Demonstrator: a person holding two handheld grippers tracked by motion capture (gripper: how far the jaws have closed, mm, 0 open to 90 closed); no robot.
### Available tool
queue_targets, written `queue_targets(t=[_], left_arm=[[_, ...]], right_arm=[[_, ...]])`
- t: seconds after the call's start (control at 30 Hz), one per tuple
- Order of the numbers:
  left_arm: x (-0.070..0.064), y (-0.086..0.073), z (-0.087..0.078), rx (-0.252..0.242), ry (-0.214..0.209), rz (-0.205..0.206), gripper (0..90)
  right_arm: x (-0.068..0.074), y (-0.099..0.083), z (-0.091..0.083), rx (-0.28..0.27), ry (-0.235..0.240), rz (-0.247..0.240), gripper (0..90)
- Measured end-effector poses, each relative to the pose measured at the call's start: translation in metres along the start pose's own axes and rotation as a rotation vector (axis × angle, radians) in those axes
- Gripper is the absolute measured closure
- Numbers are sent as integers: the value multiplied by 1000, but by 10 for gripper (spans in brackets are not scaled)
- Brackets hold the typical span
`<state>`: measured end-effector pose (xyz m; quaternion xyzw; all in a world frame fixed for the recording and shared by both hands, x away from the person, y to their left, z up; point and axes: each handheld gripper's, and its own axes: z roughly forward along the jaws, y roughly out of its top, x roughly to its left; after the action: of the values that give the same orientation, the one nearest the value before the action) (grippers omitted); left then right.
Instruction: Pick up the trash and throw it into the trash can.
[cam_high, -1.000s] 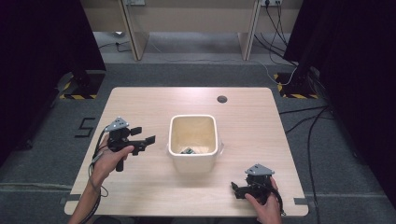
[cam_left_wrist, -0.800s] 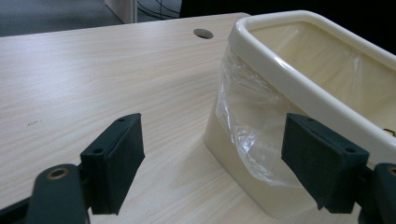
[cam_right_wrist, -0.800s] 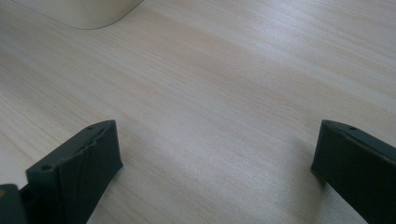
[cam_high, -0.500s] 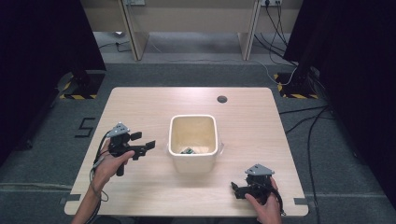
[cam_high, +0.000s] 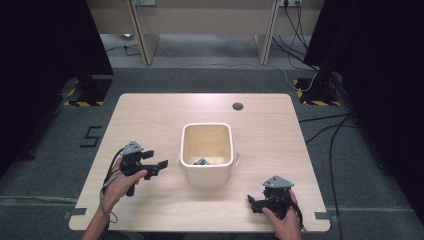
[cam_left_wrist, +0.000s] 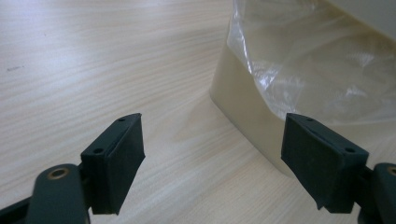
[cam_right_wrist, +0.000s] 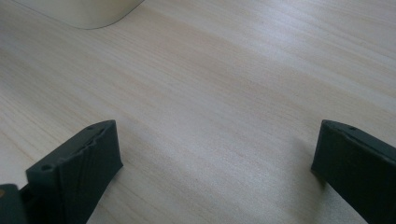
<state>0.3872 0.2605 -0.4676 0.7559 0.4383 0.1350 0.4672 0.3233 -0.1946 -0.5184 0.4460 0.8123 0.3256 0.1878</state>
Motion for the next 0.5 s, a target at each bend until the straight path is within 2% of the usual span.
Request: queue_targets(t=[0.5], left_arm=[[-7, -23, 13, 59, -11, 2, 207]], right_arm=[[0, 0, 0, 0, 1, -1, 11]])
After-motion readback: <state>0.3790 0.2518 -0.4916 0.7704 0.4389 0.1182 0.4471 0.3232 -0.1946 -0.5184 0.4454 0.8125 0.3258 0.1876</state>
